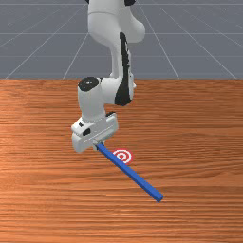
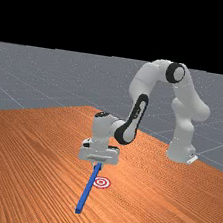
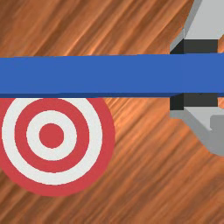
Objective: Pull the pivot to the target area
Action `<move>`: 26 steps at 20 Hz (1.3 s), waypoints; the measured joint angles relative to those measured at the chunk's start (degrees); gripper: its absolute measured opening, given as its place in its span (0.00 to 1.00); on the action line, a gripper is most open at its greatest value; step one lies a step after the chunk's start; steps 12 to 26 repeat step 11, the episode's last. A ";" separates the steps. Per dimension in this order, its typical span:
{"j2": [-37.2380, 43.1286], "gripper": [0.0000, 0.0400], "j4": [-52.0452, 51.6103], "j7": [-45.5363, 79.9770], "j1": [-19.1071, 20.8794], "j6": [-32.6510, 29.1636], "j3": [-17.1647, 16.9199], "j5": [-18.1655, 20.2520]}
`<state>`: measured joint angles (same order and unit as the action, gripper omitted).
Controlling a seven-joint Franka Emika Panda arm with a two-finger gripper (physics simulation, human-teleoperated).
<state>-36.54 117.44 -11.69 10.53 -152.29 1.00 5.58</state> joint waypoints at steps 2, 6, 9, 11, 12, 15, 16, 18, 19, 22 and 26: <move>0.66 0.24 1.13 3.39 -1.78 -0.90 -1.80 -0.59; 3.25 0.24 6.50 4.00 -1.60 -3.65 -1.90 0.17; 3.71 0.24 7.55 2.26 -1.05 -4.04 -1.55 -0.30; 3.62 0.51 7.42 1.24 -0.42 -3.91 -0.95 -0.03; 3.62 0.51 7.42 1.24 -0.42 -3.91 -0.95 -0.03; 3.62 0.51 7.42 1.24 -0.42 -3.91 -0.95 -0.03; 3.62 0.51 7.42 1.24 -0.42 -3.91 -0.95 -0.03; 3.62 0.51 7.42 1.24 -0.42 -3.91 -0.95 -0.03; 3.62 0.51 7.42 1.24 -0.42 -3.91 -0.95 -0.03; 3.62 0.51 7.42 1.24 -0.42 -3.91 -0.95 -0.03; 3.62 0.51 7.42 1.24 -0.42 -3.91 -0.95 -0.03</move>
